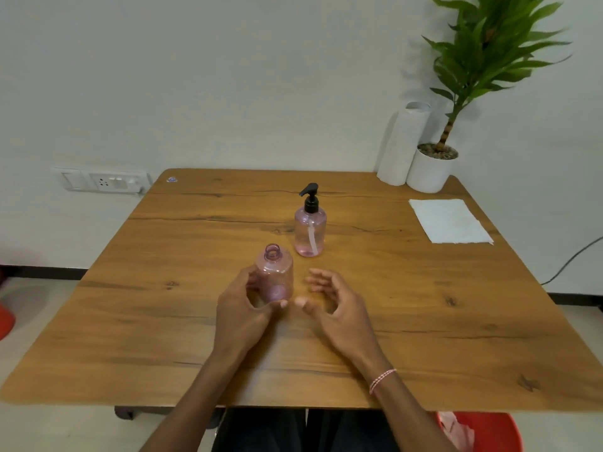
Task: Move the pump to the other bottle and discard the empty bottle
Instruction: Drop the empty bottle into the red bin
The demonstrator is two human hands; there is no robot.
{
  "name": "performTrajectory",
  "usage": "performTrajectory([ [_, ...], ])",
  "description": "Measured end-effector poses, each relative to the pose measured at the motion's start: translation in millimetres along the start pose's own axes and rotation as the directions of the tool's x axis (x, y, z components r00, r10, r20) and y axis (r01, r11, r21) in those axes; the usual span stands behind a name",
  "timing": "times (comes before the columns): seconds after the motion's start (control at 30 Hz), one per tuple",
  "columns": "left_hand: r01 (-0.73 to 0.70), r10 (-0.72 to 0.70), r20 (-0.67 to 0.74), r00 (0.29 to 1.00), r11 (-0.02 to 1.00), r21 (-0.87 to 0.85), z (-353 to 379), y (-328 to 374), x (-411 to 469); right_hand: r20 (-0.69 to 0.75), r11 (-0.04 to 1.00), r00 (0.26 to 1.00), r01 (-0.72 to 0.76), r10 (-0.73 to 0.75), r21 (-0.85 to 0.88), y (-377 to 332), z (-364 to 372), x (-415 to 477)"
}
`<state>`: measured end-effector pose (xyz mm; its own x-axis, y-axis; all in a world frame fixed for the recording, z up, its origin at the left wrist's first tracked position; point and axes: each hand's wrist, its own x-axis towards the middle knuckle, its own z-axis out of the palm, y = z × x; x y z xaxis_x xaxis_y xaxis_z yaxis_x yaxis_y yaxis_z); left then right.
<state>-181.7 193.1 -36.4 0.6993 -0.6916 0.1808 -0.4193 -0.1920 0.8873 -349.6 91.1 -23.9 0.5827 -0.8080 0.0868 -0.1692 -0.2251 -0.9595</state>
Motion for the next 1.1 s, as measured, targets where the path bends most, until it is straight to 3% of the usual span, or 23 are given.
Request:
performTrajectory([
  [0.13,-0.069,0.072,0.154,0.985,0.997,-0.022,23.2,22.6,-29.2,0.016,0.987,0.995,0.099,-0.098,-0.126,2.0,-12.0,-24.3],
  [0.37,-0.209,0.214,0.381,0.899,0.976,-0.055,99.0,64.9,-59.9,-0.214,0.957,0.967,0.075,-0.138,-0.279,11.9,-93.9,-69.5],
  [0.5,-0.372,0.272,0.539,0.797,0.925,0.082,151.5,89.1,-75.6,-0.368,0.956,0.922,0.011,-0.123,-0.293,21.0,-152.6,-92.8],
  [0.7,-0.744,0.428,0.776,0.463,0.664,0.077,225.3,115.3,-93.6,-0.621,0.986,0.780,-0.035,-0.074,-0.161,34.7,-241.9,-144.5],
  [0.8,-0.825,0.471,0.798,0.376,0.562,0.057,245.0,123.2,-95.4,-0.744,0.981,0.663,-0.079,-0.081,-0.178,43.3,-276.3,-169.9],
  [1.03,-0.987,0.540,0.839,0.070,0.159,-0.020,300.6,155.9,-118.6,-0.908,0.974,0.415,-0.177,-0.058,-0.143,85.3,-331.8,-227.0],
  [1.1,-0.995,0.559,0.829,0.012,0.088,-0.045,317.3,165.3,-125.8,-0.936,0.974,0.352,-0.200,-0.031,-0.108,109.0,-337.9,-236.8],
])
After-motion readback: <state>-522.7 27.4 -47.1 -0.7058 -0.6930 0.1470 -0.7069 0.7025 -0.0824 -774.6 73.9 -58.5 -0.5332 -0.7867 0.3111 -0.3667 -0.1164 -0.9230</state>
